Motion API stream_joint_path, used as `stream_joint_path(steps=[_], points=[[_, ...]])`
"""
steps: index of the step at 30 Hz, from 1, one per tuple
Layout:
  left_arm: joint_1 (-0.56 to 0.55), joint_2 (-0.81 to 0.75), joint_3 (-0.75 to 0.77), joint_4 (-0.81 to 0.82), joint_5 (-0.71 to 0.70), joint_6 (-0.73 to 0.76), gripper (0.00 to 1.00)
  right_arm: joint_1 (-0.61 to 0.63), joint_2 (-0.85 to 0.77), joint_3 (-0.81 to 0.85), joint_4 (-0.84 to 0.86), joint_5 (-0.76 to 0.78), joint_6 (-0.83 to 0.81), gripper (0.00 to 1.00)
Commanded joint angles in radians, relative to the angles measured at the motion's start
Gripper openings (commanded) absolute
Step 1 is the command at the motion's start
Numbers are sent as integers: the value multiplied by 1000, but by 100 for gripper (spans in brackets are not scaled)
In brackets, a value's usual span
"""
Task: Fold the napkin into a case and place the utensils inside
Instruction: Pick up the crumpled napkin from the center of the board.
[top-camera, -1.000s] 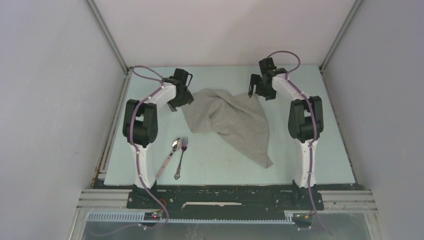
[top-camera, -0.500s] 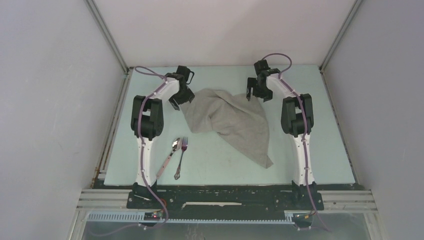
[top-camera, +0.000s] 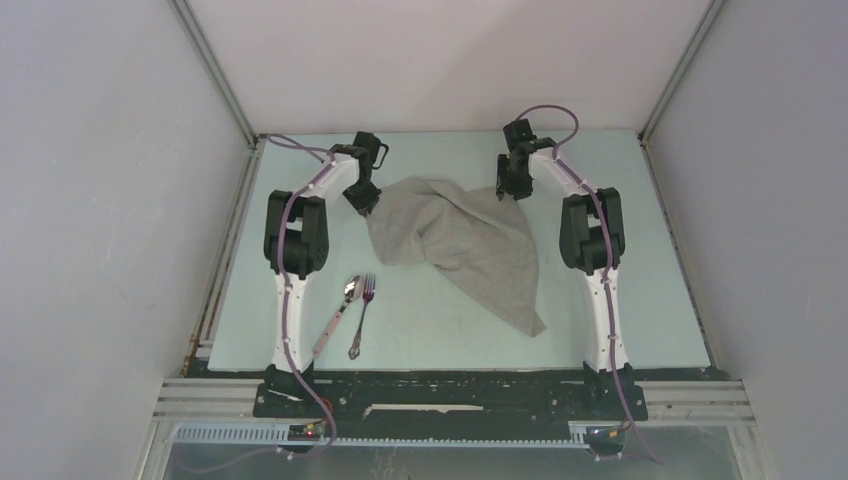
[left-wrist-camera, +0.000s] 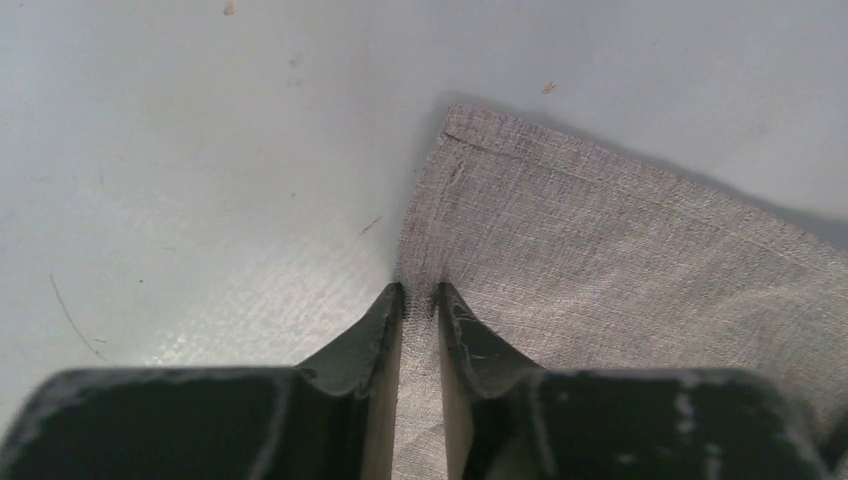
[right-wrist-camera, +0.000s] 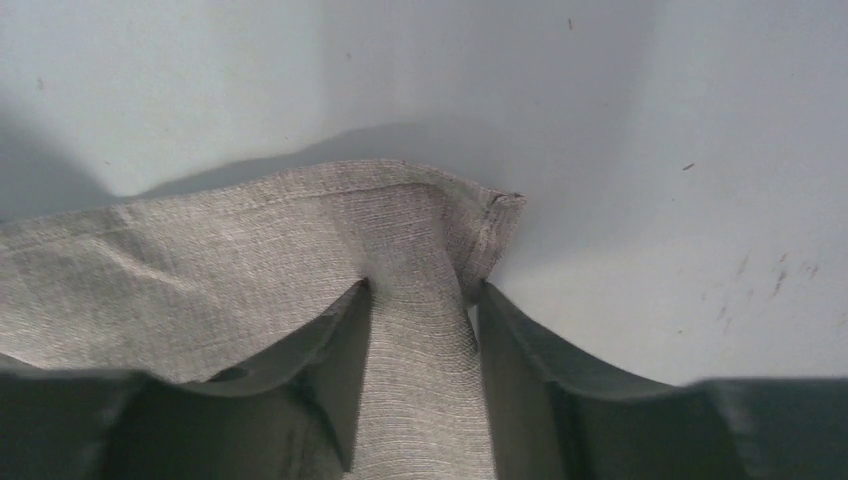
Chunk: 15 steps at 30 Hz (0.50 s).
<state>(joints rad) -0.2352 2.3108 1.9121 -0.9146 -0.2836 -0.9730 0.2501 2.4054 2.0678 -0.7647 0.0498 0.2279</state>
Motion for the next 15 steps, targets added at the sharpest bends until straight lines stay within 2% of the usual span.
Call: stream_joint_path(steps=[1,4,6,7,10,15], points=[[13,30,49,43,-15,59,17,1,-18,0,50,-1,-14,43],[21,34,60,82,36,102,1,-8,-29,-1,60,-13,-17,20],[21,20,57,88,34,129,0,-16,-44,-4,59,-24,-20,3],[18,2,46,98,16,149,0,-20,-56,-11,54,-24,-19,0],[8,-80,-48,205,6,237,0,-28,-142,-86,76,-19,-15,0],[-20,-255,-139,273,-2,353,0,-43,-401,-304,167,0,3,0]])
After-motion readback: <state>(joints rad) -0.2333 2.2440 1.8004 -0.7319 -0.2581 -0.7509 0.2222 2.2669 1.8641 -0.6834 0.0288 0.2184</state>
